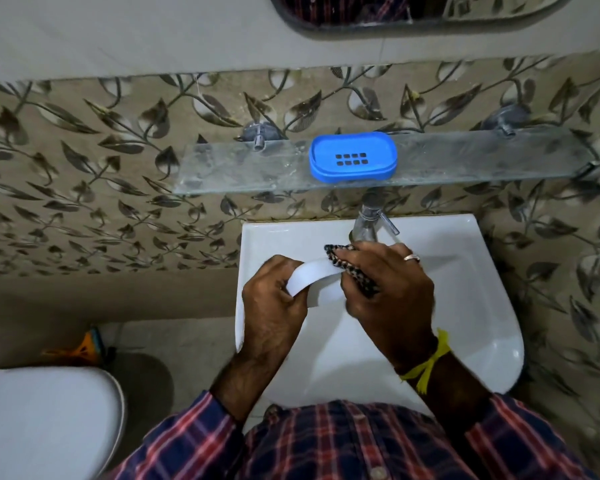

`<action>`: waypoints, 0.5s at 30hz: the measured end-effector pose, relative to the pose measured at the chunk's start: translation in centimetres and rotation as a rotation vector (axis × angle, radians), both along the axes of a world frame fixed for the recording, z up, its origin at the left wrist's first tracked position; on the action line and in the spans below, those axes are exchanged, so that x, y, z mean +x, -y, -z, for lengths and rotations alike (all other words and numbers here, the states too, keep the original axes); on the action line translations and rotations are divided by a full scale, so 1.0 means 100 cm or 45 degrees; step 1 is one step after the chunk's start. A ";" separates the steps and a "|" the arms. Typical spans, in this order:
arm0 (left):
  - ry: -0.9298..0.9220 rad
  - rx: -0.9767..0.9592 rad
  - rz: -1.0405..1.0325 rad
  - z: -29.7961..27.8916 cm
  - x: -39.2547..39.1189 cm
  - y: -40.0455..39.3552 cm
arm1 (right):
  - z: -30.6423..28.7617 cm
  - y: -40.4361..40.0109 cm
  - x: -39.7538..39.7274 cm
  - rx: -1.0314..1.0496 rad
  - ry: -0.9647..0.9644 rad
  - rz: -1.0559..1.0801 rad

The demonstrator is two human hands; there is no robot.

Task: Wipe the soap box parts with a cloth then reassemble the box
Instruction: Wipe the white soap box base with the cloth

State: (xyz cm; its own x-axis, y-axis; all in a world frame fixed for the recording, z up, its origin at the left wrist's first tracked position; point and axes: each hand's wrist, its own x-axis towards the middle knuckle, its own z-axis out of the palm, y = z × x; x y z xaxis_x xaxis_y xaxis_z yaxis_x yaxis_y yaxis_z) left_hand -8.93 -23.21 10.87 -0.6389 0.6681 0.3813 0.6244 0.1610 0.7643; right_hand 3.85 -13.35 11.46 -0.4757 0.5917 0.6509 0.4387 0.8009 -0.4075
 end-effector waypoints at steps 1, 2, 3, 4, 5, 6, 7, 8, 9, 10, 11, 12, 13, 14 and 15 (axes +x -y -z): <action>0.051 -0.055 0.006 -0.001 0.001 -0.002 | 0.002 0.000 0.001 0.012 0.028 0.012; 0.063 -0.126 0.010 -0.002 0.002 -0.003 | 0.003 0.000 0.001 0.027 0.051 0.018; 0.026 -0.206 0.008 -0.005 0.003 -0.004 | 0.003 -0.001 0.001 0.041 0.065 0.017; -0.043 -0.279 0.006 -0.009 0.005 -0.005 | 0.003 -0.002 0.001 0.054 0.071 0.012; -0.131 -0.341 0.006 -0.014 0.006 -0.006 | 0.002 -0.003 0.000 0.070 0.069 0.003; -0.218 -0.392 0.003 -0.019 0.007 -0.008 | 0.000 -0.004 -0.001 0.082 0.061 -0.008; -0.283 -0.447 -0.004 -0.025 0.009 -0.011 | -0.002 -0.003 -0.003 0.090 0.054 -0.021; -0.312 -0.500 -0.019 -0.030 0.011 -0.015 | -0.004 -0.001 -0.005 0.098 0.057 -0.035; -0.319 -0.540 -0.040 -0.035 0.011 -0.020 | -0.006 0.002 -0.007 0.110 0.066 -0.044; -0.321 -0.561 -0.061 -0.038 0.010 -0.023 | -0.007 0.004 -0.008 0.126 0.074 -0.050; -0.328 -0.563 -0.064 -0.039 0.008 -0.024 | -0.007 0.005 -0.007 0.143 0.076 -0.056; -0.335 -0.557 -0.040 -0.040 0.006 -0.023 | -0.006 0.003 -0.004 0.155 0.077 -0.056; -0.336 -0.535 -0.003 -0.039 0.004 -0.020 | -0.005 0.000 0.000 0.154 0.082 -0.043; -0.336 -0.504 0.028 -0.037 0.003 -0.017 | -0.004 -0.005 0.004 0.133 0.086 -0.008; -0.342 -0.473 0.046 -0.036 0.004 -0.014 | -0.003 -0.009 0.008 0.085 0.080 0.043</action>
